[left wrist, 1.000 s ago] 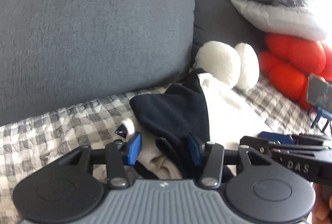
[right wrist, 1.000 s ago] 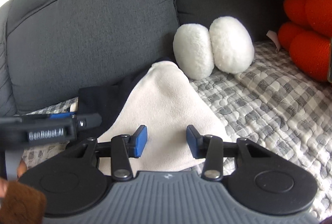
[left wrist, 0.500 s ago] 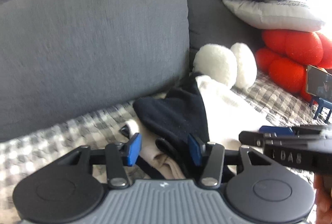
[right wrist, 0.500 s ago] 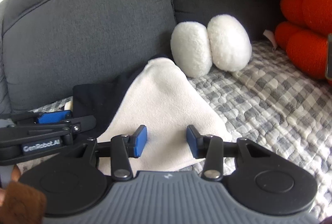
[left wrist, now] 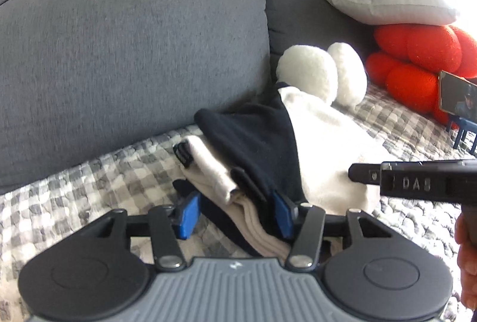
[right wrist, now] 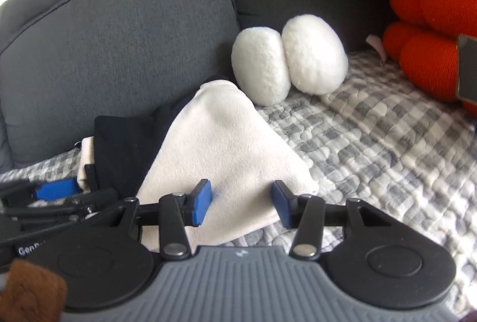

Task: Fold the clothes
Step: 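Open both grippers to release the garment bundle and pull back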

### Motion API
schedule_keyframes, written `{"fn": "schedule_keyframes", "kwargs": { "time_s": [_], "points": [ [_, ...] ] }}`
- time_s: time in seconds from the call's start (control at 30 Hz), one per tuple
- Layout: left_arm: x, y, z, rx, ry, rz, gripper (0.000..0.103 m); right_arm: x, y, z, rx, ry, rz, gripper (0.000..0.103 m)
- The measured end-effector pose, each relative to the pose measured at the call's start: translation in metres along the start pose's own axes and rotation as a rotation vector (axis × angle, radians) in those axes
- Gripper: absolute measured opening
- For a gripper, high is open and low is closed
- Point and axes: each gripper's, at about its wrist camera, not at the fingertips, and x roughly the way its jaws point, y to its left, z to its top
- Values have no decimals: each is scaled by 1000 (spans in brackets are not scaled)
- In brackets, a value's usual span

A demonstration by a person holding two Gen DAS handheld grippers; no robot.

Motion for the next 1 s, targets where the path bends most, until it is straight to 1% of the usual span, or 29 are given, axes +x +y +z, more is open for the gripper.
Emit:
{"fn": "schedule_keyframes", "kwargs": {
  "time_s": [0.17, 0.3, 0.37, 0.43, 0.5, 0.53, 0.57, 0.6, 0.73, 0.8, 0.9, 1.0],
  "points": [
    [2, 0, -3, -10, 5, 15, 55, 4, -3, -1, 8, 12, 8, 50],
    [0, 6, 3, -53, 25, 3, 56, -5, -2, 3, 18, 15, 11, 50],
    [-13, 10, 8, -81, 13, 4, 56, -20, -2, 9, 41, -4, 42, 51],
    [-28, 11, 10, -86, -1, 21, 58, -38, -2, 17, 58, -43, 67, 53],
    [-44, 9, 11, -90, -10, 33, 59, -52, 2, 21, 46, -52, 61, 54],
    [-51, 8, 10, -98, -12, 36, 63, -57, 5, 21, 35, -49, 59, 54],
    [-58, 8, 10, -110, -10, 36, 67, -62, 7, 20, 25, -42, 64, 55],
    [-65, 7, 10, -123, -9, 37, 68, -67, 10, 18, 13, -34, 72, 55],
    [-92, 3, 12, -143, -27, 35, 68, -92, 20, 12, -17, -21, 85, 56],
    [-105, 3, 13, -141, -38, 33, 69, -106, 23, 10, -14, -32, 100, 57],
    [-121, 3, 11, -151, -42, 44, 73, -121, 27, 3, -3, -45, 103, 59],
    [-136, 1, 7, -170, -43, 51, 77, -135, 29, -4, 7, -55, 101, 64]
  ]
}}
